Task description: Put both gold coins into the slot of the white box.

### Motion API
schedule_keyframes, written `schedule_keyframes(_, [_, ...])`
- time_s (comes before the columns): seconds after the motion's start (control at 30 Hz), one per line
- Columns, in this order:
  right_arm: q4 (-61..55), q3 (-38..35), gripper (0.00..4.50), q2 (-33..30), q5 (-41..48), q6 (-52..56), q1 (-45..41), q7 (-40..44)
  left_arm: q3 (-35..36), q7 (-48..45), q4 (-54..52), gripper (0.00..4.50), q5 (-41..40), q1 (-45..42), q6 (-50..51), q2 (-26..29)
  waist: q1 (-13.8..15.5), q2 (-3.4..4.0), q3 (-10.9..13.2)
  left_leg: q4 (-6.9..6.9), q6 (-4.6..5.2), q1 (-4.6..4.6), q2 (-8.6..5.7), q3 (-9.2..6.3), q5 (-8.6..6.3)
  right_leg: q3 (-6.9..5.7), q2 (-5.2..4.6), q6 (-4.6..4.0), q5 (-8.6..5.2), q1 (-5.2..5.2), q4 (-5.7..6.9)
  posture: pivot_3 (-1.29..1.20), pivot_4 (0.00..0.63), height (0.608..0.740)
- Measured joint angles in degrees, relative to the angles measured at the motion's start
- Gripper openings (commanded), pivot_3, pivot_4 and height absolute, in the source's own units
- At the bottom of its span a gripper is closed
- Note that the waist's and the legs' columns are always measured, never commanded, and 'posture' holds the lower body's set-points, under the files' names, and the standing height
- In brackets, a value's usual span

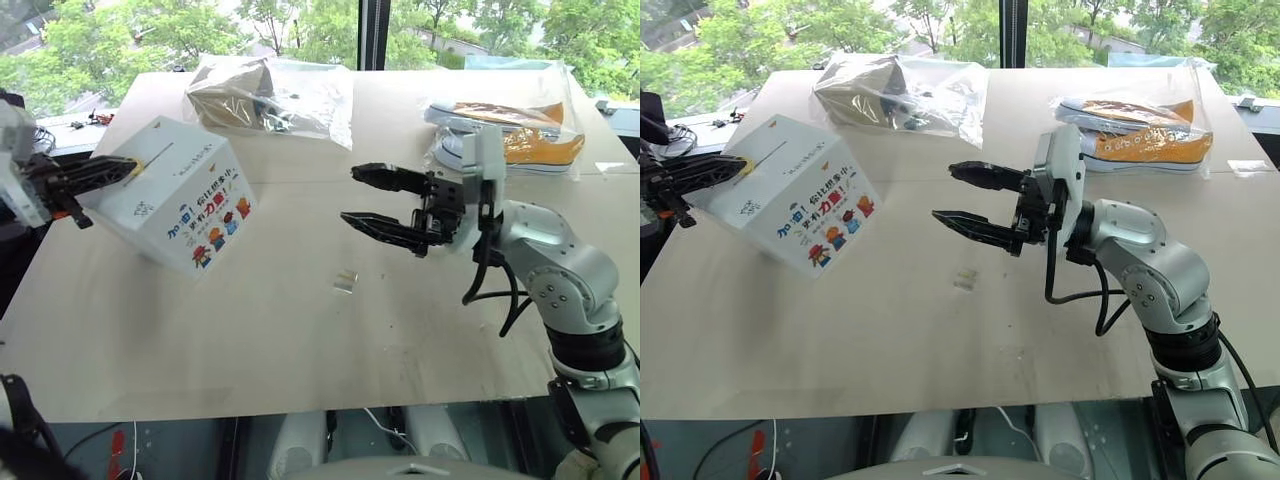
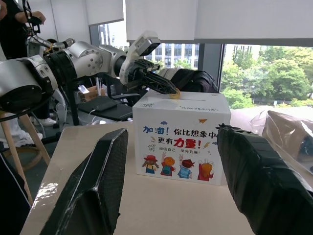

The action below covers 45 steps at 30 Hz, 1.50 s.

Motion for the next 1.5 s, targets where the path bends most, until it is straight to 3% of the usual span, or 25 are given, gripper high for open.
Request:
schedule_keyframes(0.03, [-0.3,0.0,3.19,0.0,0.1,0.2,0.0,-0.2,-0.5,0.1,0.4,0.70,1.1,-0.1,0.0,-0.5,0.0,0.01,0.0,0.07,0.00,0.00,0.00,0.00,0.00,0.00,0.00,0.00,0.00,0.00,0.07,0.00,0.150,0.740])
schedule_keyframes(0.3, [-0.4,-0.2,3.19,0.2,0.2,1.1,0.0,-0.9,0.0,1.2,2.6,4.35,3.3,-1.6,-1.4,-2.2,-0.1,-0.01,0.0,0.62,0.02,0.01,0.05,-0.08,0.00,0.02,0.10,0.00,0.01,0.14,0.32,0.00,0.150,0.740])
schedule_keyframes(0.5, [-0.4,-0.1,3.19,0.5,0.1,1.1,0.0,-0.4,2.4,1.8,0.4,4.44,2.7,-0.8,0.1,-3.9,0.1,-0.02,0.0,0.63,0.02,-0.04,0.05,-0.13,0.00,0.00,0.09,0.00,0.01,0.14,0.33,0.00,0.150,0.740])
schedule_keyframes(0.6, [-0.3,1.4,3.19,-1.5,-1.6,1.4,1.2,0.6,5.0,2.0,-5.4,4.44,-1.3,0.7,4.8,-5.4,0.1,-0.22,-0.1,0.64,0.02,-0.10,0.05,-0.20,0.00,-0.07,0.06,-0.01,0.02,0.14,0.30,0.00,0.150,0.740])
schedule_keyframes(0.73, [1.9,8.0,3.19,-4.7,-9.5,0.5,5.1,2.1,10.3,1.1,-23.8,4.44,-11.1,7.7,14.8,-5.9,-0.1,-0.32,-0.1,0.62,0.02,-0.11,0.03,-0.15,0.00,0.01,-0.07,0.00,0.01,0.14,0.25,0.00,0.150,0.740])
schedule_keyframes(0.83, [7.0,11.8,3.19,-3.2,-15.4,-2.8,6.4,2.0,12.2,0.5,-37.9,4.44,-16.6,15.0,20.5,-6.0,-0.5,-0.25,-0.1,0.60,0.01,-0.04,0.05,-0.11,0.00,0.07,-0.01,-0.01,0.01,0.09,0.36,0.00,0.150,0.740])
schedule_keyframes(0.9, [13.7,13.9,3.19,-0.2,-20.2,-7.2,6.8,1.5,10.0,1.3,-53.0,4.44,-15.7,27.2,21.6,-5.9,-1.1,-0.24,-0.1,0.56,0.01,0.06,0.09,-0.12,0.00,0.16,0.02,-0.03,0.01,0.17,0.32,0.00,0.150,0.740])
schedule_keyframes(0.97, [18.0,15.8,3.19,0.9,-23.2,-9.4,7.6,2.0,7.0,3.7,-59.3,4.44,-13.3,31.8,21.6,-6.6,-1.1,-0.24,-0.1,0.57,0.00,0.03,0.09,-0.15,0.01,0.18,0.06,-0.03,0.01,0.16,0.31,0.00,0.150,0.740])
schedule_keyframes(1.23, [24.3,17.7,3.19,5.4,-29.6,-13.9,7.1,2.6,0.8,15.0,-67.5,4.44,-8.2,35.0,21.4,-10.4,-0.9,-0.24,-0.1,0.63,-0.03,0.08,0.05,-0.17,0.02,0.13,0.10,-0.06,0.04,0.25,0.31,0.00,0.150,0.740])
schedule_keyframes(1.33, [24.2,17.5,2.36,6.9,-29.7,-13.8,7.1,2.6,-0.2,16.8,-68.3,4.50,-8.1,35.0,21.5,-11.2,-0.8,-0.24,-0.1,0.63,-0.03,0.08,0.05,-0.23,0.02,0.08,0.10,-0.06,0.04,0.24,0.32,0.00,0.150,0.740])
schedule_keyframes(1.5, [24.2,17.1,0.02,6.8,-30.5,-13.7,7.6,2.6,-0.4,17.8,-68.6,4.50,-7.9,35.0,21.5,-11.2,-0.8,-0.24,-0.1,0.63,-0.03,0.08,0.05,-0.24,0.02,0.07,0.09,-0.06,0.04,0.26,0.31,0.00,0.150,0.740])
